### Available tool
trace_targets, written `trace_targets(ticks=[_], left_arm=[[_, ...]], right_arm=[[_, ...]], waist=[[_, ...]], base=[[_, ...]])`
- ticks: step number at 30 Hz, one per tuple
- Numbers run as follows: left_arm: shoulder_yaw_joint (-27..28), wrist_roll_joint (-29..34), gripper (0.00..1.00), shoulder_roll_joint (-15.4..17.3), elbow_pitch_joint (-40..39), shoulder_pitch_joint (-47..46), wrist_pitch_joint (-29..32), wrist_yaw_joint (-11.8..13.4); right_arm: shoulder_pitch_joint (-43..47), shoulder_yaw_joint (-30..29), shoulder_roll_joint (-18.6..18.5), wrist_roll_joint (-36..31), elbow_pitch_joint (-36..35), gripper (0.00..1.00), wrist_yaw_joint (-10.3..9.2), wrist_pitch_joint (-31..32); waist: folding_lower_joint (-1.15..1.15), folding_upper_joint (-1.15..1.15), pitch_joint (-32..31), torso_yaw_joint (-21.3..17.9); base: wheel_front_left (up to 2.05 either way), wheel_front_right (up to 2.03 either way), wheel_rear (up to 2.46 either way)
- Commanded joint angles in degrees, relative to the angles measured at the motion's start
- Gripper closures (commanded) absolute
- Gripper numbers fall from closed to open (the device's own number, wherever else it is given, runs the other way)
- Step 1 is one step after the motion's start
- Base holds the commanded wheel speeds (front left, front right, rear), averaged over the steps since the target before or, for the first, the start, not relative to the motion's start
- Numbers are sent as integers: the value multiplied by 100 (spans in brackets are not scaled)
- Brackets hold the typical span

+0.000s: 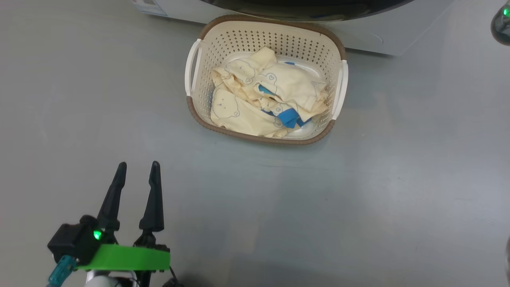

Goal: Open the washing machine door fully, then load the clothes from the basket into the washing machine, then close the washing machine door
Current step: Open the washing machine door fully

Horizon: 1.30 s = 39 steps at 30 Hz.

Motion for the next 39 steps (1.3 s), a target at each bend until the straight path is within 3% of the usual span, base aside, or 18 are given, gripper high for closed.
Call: trace_targets(ticks=[1,26,39], left_arm=[[203,-4,0,59,-130,-9,-56,2],[90,-28,0,27,-41,-57,-56,2],[142,-4,0,4,-16,-91,-56,2]], right_arm=[[-203,91,-32,-34,-170,100,21,-1],[-705,760,-224,62,51,100,21,178],[-585,1007,-79,222,21,100,21,462]], waist=[[0,0,23,33],[0,0,183,174],[0,0,54,4]], base=[[0,0,0],[0,0,0],[0,0,0]])
